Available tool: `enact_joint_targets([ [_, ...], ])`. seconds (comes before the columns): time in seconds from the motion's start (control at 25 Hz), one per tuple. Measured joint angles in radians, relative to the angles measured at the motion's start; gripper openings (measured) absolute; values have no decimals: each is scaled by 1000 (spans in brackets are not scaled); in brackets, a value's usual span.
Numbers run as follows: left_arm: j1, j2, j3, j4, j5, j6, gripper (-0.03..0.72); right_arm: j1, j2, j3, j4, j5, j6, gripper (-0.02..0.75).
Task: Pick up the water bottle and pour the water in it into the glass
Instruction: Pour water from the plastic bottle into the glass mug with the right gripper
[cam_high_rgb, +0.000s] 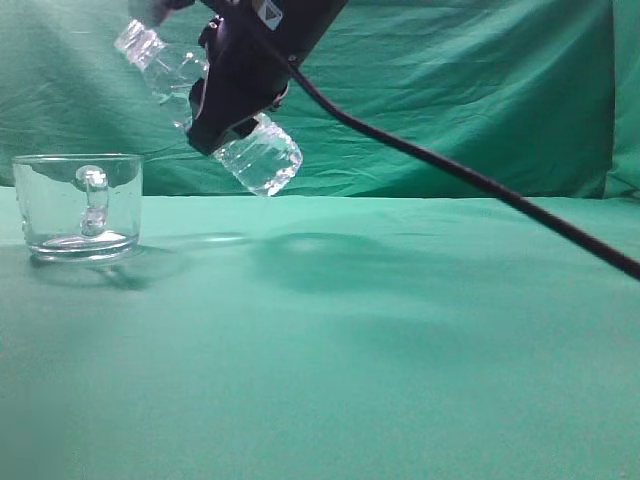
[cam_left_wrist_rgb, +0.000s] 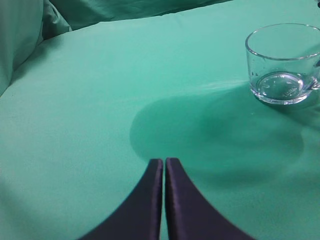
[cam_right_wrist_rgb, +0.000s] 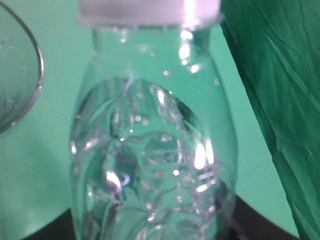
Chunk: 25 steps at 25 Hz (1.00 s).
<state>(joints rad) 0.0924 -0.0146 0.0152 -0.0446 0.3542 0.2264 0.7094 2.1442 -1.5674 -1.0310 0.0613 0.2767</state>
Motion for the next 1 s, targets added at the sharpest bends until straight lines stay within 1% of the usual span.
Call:
enact_joint_targets([
  [0.16,0,0,0,0,0,0,0,2,11,0,-101,0,0,340],
  [0.32,0,0,0,0,0,0,0,8,11,-2,-165,-15,0,340],
  [0.6,0,0,0,0,0,0,0,23,12,-9,-226,-46,0,340],
  [1.0,0,0,0,0,0,0,0,23,23,-15,-387,-54,0,340],
])
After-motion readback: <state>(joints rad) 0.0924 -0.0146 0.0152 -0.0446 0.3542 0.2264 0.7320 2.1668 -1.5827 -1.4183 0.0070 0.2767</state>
